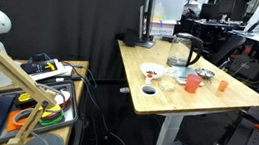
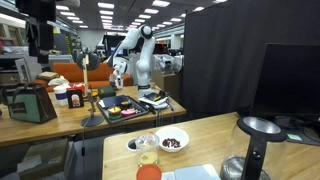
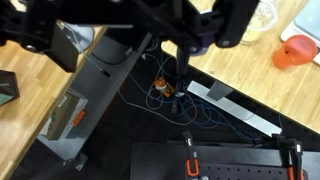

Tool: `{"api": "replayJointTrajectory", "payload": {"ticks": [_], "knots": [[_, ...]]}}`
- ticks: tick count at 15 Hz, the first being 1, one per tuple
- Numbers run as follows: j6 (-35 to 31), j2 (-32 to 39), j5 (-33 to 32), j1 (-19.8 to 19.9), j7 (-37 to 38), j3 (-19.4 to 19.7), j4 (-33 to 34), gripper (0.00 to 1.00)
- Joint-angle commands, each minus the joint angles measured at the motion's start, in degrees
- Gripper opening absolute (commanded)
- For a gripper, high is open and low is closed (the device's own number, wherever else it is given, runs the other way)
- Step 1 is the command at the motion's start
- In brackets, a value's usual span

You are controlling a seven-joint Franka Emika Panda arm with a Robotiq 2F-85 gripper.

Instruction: Pour the contents in the orange cup into the white bowl

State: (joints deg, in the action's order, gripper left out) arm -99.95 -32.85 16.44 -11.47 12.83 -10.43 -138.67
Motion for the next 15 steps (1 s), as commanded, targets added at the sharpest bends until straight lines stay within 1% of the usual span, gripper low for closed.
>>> {"api": "replayJointTrajectory", "payload": {"ticks": [1,4,7,10,13,15], "knots": [[0.19,-0.06,0.28,0.74,-0.3,-0.58,0.11,1.0],[-1.5,0.82,1.54,1.08,1.31,-0.74,0.21,1.0],[-5.27,1.52,1.83,3.97,7.72,-0.14,-1.69,1.0],[-8.4,0.94,0.73,8.34,10.52,2.57,-5.96,1.0],[-10.93,-0.55,-1.07,13.96,12.4,5.92,-11.02,1.0],[-12.79,-1.28,-3.35,18.3,13.39,8.32,-14.62,1.0]]}}
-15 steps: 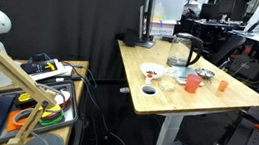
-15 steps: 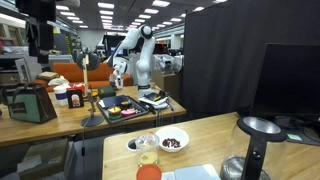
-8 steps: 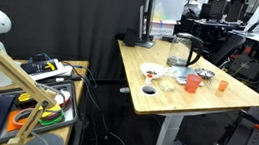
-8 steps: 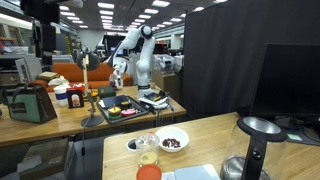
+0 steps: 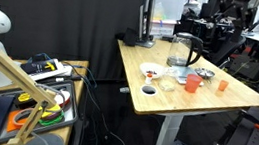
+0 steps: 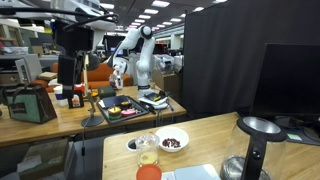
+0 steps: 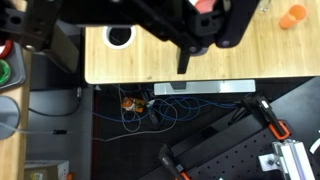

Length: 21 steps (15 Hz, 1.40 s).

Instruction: Pour the contents in the orange cup into the white bowl

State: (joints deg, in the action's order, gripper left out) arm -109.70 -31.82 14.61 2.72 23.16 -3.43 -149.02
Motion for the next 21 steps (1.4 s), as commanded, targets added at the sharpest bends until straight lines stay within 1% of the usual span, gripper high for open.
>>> {"api": "replayJointTrajectory", "payload": {"ticks": [1,2,6,13,15,17,18,21], "knots": [[-0.76,-0.3,-0.92,2.13,0.44,1.0,-1.56,1.0],[-1.04,-0.43,-1.21,3.26,-0.16,1.72,-2.59,1.0],[-1.01,-0.55,-1.1,2.08,0.35,0.76,-2.04,1.0],[-1.01,-0.55,-1.1,2.11,0.34,0.81,-2.05,1.0],[0.25,1.41,0.37,2.22,0.09,1.96,-1.26,1.0],[0.08,3.95,2.12,3.02,1.09,3.21,-0.63,1.0],[-0.63,5.94,3.3,3.71,1.85,4.2,-0.3,1.0],[-6.62,11.88,5.53,6.46,3.88,7.15,0.1,1.0]]}}
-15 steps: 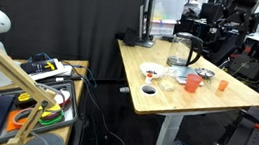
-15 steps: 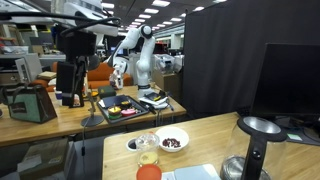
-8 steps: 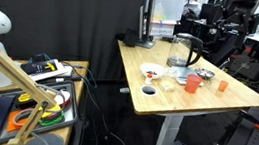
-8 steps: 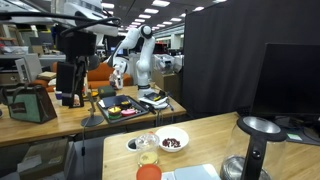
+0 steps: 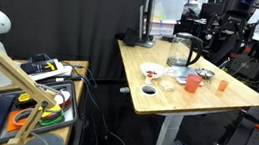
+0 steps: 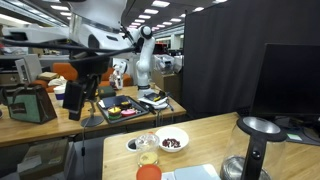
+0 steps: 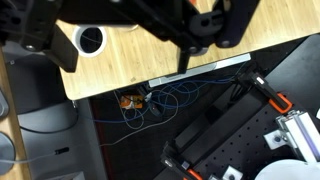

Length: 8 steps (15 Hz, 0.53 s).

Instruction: Pour the contents in the orange cup into the white bowl

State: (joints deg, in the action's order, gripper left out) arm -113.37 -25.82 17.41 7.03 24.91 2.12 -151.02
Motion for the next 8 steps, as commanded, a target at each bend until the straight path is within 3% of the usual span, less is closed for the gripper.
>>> {"api": "replayJointTrajectory", "payload": {"ticks": [1,3,8], "knots": [[-4.64,8.14,3.3,2.93,2.89,2.58,2.44,1.0],[-7.67,13.4,4.14,4.57,4.03,4.92,3.11,1.0],[-7.9,23.74,7.5,7.75,5.57,10.93,4.22,1.0]]}}
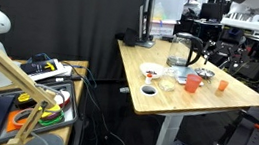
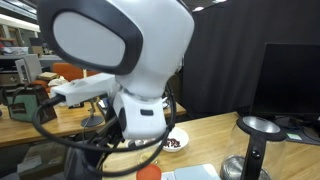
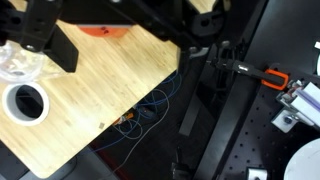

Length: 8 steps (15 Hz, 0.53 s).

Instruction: Pour the contents in the orange cup into the white bowl

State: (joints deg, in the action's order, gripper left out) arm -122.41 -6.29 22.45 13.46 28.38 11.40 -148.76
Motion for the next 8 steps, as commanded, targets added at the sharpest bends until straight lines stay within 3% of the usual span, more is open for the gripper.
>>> {"api": "replayJointTrajectory", "payload": {"ticks": [1,8], "knots": [[0.1,1.86,0.49,0.52,0.36,1.12,0.33,1.0],[0.11,2.31,0.55,0.28,0.12,1.28,0.52,1.0]]}}
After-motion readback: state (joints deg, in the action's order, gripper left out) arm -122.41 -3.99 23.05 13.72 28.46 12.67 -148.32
